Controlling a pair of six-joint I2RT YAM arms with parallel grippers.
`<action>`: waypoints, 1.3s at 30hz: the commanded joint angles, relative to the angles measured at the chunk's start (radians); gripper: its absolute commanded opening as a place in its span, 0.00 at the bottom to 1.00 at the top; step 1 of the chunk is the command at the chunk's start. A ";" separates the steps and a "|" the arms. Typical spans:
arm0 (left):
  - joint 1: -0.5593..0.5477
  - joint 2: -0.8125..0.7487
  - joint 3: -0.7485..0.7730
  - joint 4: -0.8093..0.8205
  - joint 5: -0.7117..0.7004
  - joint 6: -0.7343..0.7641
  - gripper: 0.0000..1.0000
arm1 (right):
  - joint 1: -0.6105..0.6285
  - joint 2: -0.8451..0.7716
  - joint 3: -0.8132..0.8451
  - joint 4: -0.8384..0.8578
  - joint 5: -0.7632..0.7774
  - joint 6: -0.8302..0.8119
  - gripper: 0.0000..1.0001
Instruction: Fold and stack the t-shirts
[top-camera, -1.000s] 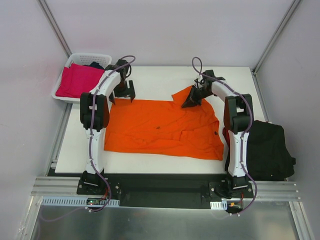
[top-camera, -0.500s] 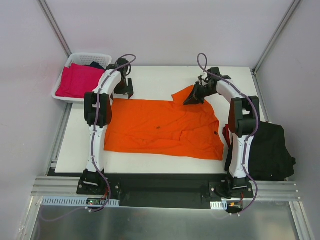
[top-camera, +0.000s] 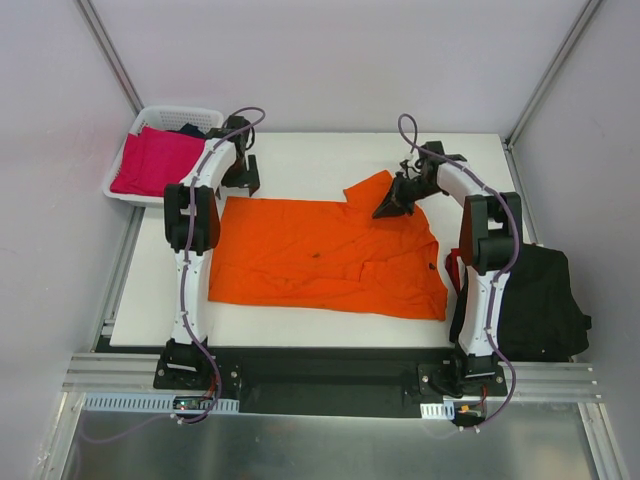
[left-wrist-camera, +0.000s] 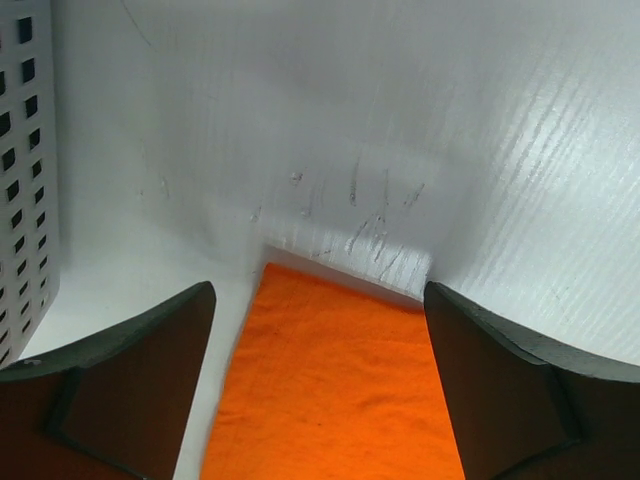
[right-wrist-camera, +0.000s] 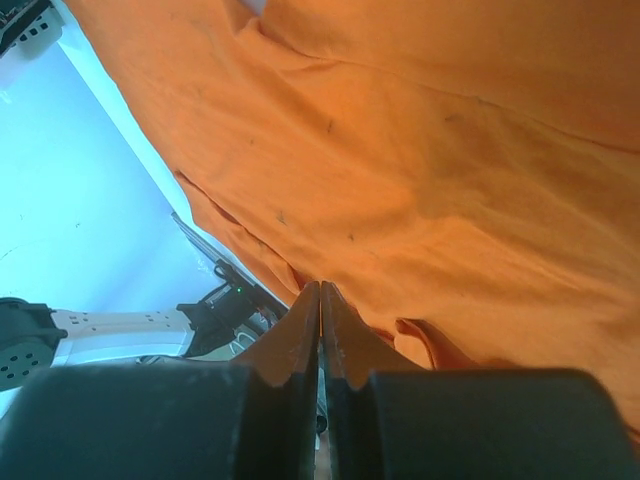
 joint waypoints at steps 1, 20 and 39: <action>0.036 0.014 0.013 -0.015 -0.046 -0.018 0.79 | -0.016 -0.037 0.066 -0.074 -0.025 -0.055 0.05; 0.027 -0.039 -0.122 -0.035 -0.052 -0.110 0.55 | -0.041 0.004 0.105 -0.107 -0.022 -0.078 0.04; 0.027 -0.002 -0.064 -0.067 -0.073 -0.098 0.32 | -0.039 0.032 0.115 -0.082 -0.003 -0.056 0.04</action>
